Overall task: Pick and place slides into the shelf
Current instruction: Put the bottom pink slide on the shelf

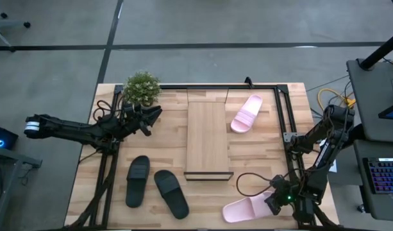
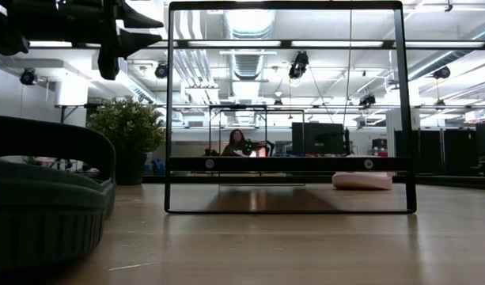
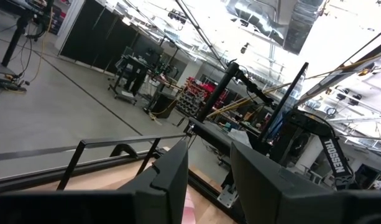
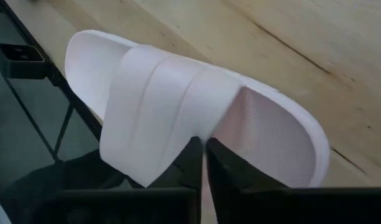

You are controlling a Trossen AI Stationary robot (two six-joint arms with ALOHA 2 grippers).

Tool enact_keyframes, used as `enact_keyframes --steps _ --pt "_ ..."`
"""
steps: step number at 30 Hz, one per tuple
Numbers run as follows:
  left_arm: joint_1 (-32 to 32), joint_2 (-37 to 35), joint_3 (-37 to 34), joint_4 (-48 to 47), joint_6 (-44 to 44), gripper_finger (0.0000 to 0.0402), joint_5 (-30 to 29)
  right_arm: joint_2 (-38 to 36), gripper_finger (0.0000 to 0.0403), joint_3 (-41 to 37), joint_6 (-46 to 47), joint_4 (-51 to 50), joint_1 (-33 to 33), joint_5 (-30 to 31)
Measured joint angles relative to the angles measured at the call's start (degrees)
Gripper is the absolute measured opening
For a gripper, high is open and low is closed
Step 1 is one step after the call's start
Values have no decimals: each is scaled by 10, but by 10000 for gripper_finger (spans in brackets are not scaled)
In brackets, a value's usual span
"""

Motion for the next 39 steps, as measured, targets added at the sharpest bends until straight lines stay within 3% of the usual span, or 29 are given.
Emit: enact_keyframes --steps 11,17,21,30,34,39 --pt "0 0 0 0 0 107 0 0 8 0 -23 11 0 3" --pt "0 0 0 0 0 107 0 0 15 -10 -10 19 0 45" --pt "0 0 0 0 0 107 0 0 49 -18 -7 53 0 46" --pt "0 0 -1 -1 0 107 0 0 178 -65 22 143 0 72" --pt "0 0 0 -1 0 107 -1 0 196 -88 -6 207 0 142" --pt "0 0 0 0 0 107 -2 1 191 -112 -28 254 0 135"
